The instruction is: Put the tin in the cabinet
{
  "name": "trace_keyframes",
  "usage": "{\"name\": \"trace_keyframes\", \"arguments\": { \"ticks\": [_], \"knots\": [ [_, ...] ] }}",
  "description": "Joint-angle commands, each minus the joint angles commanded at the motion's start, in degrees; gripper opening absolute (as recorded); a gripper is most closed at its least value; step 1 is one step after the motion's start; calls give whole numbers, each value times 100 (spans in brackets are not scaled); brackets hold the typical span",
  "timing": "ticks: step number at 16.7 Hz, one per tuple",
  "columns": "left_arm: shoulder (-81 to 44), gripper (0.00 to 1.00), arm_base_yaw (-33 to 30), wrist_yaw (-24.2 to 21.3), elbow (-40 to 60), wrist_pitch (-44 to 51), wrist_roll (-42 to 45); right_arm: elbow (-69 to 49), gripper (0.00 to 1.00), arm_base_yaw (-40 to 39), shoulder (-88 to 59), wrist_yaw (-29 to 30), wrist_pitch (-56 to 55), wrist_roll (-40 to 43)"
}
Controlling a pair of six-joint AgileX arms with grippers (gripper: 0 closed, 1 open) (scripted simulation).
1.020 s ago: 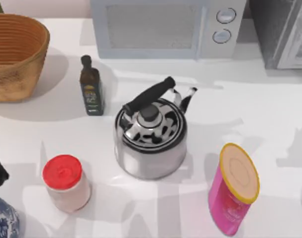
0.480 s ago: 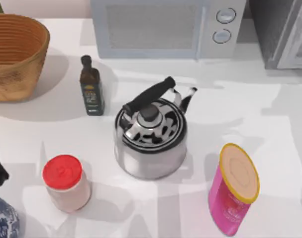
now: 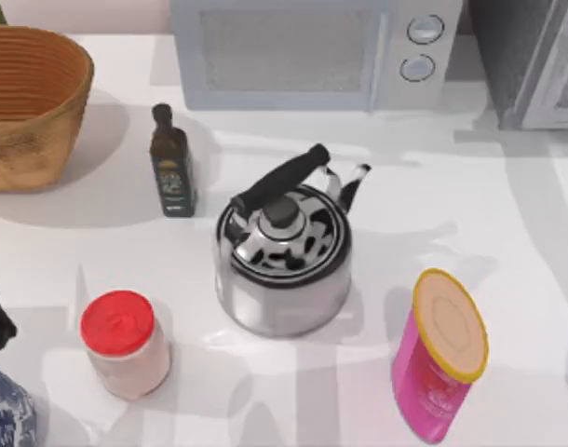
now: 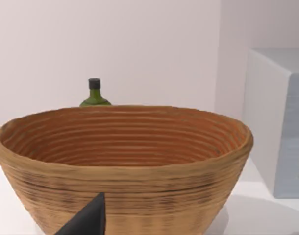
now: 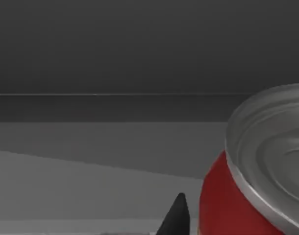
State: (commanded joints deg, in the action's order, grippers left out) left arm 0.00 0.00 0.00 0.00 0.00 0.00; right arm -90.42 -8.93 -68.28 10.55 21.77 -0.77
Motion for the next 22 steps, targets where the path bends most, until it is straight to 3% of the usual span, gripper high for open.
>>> {"name": "trace_keyframes", "arguments": {
  "ticks": [4, 14, 22],
  "knots": [
    [0, 100, 0, 0, 0, 0, 0, -843, 0, -151, -687, 57, 202, -21],
    [0, 100, 0, 0, 0, 0, 0, -1327, 0, -111, -1158, 22, 388, -32],
    [0, 100, 0, 0, 0, 0, 0, -4547, 0, 132, -3405, -121, 1095, -22]
  ]
}}
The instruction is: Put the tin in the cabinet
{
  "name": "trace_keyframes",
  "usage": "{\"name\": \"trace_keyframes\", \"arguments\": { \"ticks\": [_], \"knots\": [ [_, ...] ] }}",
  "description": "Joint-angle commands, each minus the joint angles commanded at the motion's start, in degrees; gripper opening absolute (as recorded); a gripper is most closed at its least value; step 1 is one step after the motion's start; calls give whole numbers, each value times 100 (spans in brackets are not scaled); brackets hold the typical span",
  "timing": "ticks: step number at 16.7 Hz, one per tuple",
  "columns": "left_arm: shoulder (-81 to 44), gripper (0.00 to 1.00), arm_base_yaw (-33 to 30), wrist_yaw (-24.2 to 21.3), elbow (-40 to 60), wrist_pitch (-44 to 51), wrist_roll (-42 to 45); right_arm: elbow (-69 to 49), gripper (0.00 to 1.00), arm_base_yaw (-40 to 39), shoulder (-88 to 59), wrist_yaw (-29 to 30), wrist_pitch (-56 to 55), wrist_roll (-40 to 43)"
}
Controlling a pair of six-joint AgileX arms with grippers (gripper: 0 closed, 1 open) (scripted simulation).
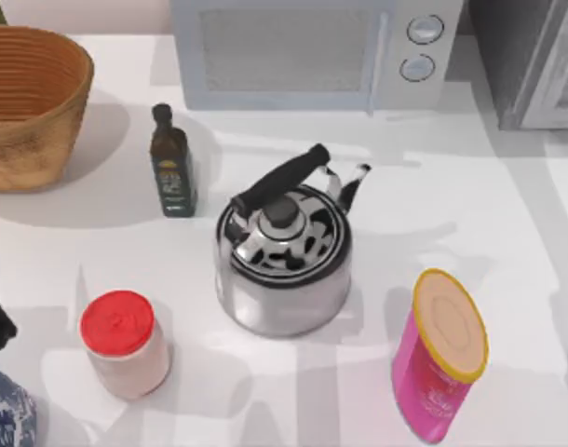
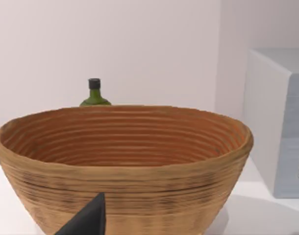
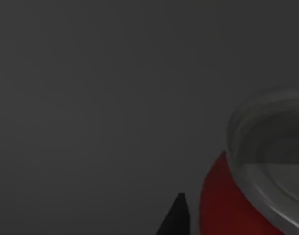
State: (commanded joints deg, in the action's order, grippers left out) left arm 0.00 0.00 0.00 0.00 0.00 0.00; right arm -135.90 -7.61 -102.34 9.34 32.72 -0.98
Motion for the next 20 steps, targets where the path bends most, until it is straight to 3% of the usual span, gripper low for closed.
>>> {"name": "trace_keyframes", "arguments": {
  "ticks": [6, 12, 20],
  "knots": [
    [0, 100, 0, 0, 0, 0, 0, -1996, 0, 165, -1484, -178, 505, 5],
    [0, 100, 0, 0, 0, 0, 0, -2243, 0, 200, -1734, -227, 616, -3],
    [0, 100, 0, 0, 0, 0, 0, -2243, 60, 200, -1734, -227, 616, -3]
  ]
}}
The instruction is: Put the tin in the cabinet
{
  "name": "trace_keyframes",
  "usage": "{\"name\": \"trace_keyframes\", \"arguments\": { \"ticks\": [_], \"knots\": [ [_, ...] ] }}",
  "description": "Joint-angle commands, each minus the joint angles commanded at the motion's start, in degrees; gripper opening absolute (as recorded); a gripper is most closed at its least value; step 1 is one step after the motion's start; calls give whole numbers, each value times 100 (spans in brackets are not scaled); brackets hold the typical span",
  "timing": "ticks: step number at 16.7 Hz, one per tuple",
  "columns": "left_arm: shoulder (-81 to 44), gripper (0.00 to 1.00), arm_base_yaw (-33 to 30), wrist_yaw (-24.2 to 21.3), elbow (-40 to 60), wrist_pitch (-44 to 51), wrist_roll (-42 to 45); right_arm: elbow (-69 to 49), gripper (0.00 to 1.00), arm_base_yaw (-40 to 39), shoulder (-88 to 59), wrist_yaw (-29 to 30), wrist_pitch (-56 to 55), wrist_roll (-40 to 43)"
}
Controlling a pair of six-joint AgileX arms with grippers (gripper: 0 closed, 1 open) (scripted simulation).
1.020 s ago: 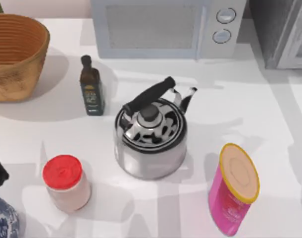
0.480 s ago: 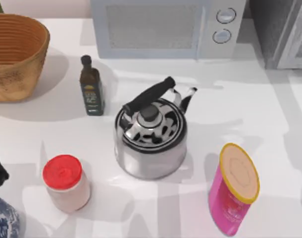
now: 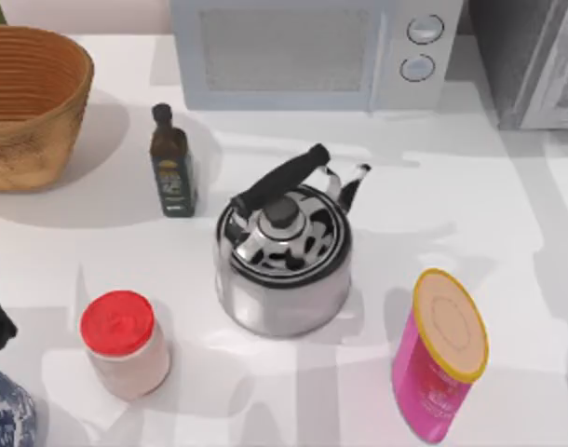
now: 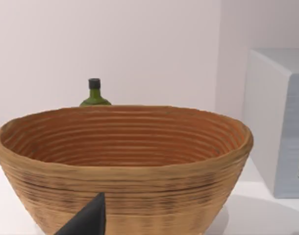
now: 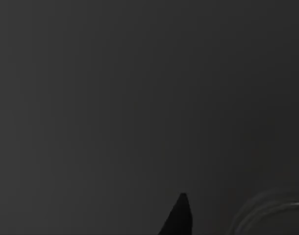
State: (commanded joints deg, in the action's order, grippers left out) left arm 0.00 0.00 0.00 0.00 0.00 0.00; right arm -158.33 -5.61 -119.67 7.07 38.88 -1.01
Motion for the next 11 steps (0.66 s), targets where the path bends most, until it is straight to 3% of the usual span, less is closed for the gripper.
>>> {"name": "trace_keyframes", "arguments": {
  "ticks": [5, 11],
  "knots": [
    [0, 100, 0, 0, 0, 0, 0, 0, 98, 0, 0, 0, 0, 0],
    [0, 100, 0, 0, 0, 0, 0, 0, 100, 0, 0, 0, 0, 0]
  ]
}}
